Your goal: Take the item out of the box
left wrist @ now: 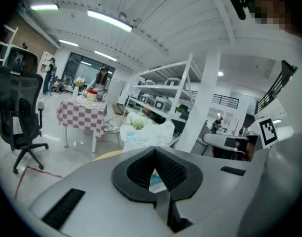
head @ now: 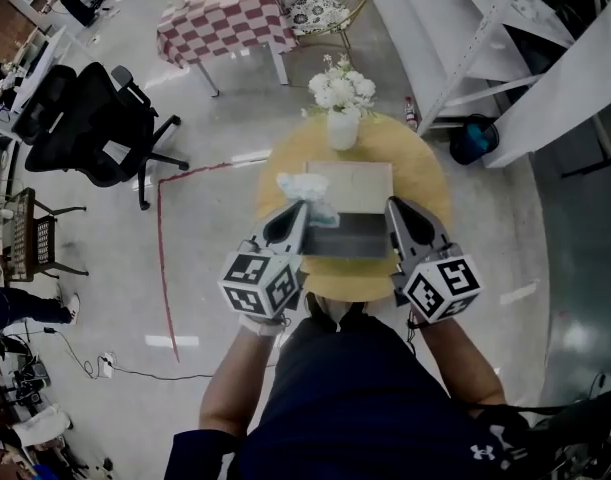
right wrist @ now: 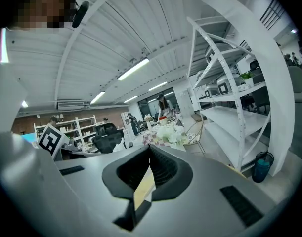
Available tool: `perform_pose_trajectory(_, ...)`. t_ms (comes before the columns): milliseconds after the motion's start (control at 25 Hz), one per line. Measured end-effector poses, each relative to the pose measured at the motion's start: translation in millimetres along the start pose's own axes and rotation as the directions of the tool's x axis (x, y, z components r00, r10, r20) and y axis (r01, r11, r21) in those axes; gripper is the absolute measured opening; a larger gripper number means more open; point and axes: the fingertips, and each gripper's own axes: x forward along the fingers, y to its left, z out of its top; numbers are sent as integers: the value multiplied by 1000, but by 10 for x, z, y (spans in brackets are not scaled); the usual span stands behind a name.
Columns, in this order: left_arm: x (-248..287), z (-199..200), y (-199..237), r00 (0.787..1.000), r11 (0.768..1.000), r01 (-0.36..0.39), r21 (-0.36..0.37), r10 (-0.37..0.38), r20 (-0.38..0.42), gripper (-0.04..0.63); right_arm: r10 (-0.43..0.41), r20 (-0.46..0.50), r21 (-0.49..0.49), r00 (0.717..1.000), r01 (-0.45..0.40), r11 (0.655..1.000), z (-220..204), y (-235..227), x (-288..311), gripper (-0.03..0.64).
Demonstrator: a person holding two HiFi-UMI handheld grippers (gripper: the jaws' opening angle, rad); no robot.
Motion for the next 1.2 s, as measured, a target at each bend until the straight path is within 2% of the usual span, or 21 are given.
perform_pose_trajectory(400, -196, 630, -147, 986, 998, 17, 59, -27, 167, 15, 9, 85, -41, 996, -5, 999, 393, 35, 13, 12)
perform_pose_trajectory(680, -337, 931, -313, 964, 995, 47, 90, -69, 256, 15, 8, 146, -57, 989, 0, 998, 655, 17, -67, 12)
perform_pose_trajectory(960, -467, 1217, -482, 939, 988, 70, 138, -112, 325, 15, -1, 215, -73, 977, 17, 997, 955, -16, -177, 12)
perform_pose_trajectory(1200, -534, 1336, -538, 928, 982, 72, 175, -131, 350, 15, -18, 234, -79, 972, 37, 996, 1022, -1, -202, 12)
